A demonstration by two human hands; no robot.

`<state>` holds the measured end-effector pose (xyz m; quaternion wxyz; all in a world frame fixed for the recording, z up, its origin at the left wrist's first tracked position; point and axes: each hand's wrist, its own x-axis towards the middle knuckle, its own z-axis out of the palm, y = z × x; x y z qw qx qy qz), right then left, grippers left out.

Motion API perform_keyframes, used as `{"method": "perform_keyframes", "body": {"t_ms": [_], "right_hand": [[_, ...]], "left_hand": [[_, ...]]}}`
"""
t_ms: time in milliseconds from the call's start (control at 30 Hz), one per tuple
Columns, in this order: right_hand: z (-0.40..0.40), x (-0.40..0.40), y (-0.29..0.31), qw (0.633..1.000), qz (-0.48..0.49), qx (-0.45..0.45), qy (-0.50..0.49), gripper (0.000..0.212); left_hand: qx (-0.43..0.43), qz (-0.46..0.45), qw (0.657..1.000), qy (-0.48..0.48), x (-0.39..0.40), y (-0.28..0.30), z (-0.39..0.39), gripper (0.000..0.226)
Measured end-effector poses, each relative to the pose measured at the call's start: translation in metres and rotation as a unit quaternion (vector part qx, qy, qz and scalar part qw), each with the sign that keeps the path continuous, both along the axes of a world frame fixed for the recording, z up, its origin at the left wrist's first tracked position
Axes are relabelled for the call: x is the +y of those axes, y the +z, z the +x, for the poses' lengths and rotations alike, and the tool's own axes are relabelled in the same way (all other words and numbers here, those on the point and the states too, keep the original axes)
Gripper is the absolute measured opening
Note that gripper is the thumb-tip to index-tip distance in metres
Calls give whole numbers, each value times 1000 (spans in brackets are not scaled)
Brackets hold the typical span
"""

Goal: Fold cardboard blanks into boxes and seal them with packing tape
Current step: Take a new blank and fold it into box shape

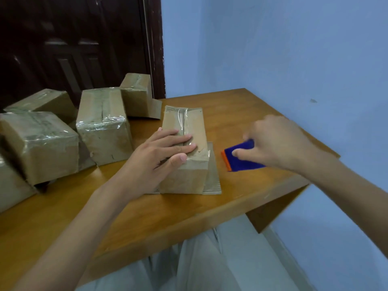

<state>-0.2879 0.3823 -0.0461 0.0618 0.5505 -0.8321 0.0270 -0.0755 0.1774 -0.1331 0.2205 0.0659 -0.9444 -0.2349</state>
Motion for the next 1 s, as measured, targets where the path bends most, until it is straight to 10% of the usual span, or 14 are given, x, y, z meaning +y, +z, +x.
{"method": "perform_keyframes", "body": {"t_ms": [200, 567, 800, 1000], "right_hand": [[-16, -8, -57, 973, -214, 68, -52, 45], [-2, -15, -142, 971, -167, 83, -151, 49], [74, -27, -85, 884, -315, -335, 86, 48], [60, -44, -109, 870, -303, -366, 131, 55]], "left_hand": [[5, -6, 1000, 16, 7, -3, 1, 41], [-6, 201, 979, 22, 17, 7, 10, 49], [97, 251, 963, -11, 9, -1, 11, 39], [119, 138, 983, -9, -5, -23, 12, 48]]}}
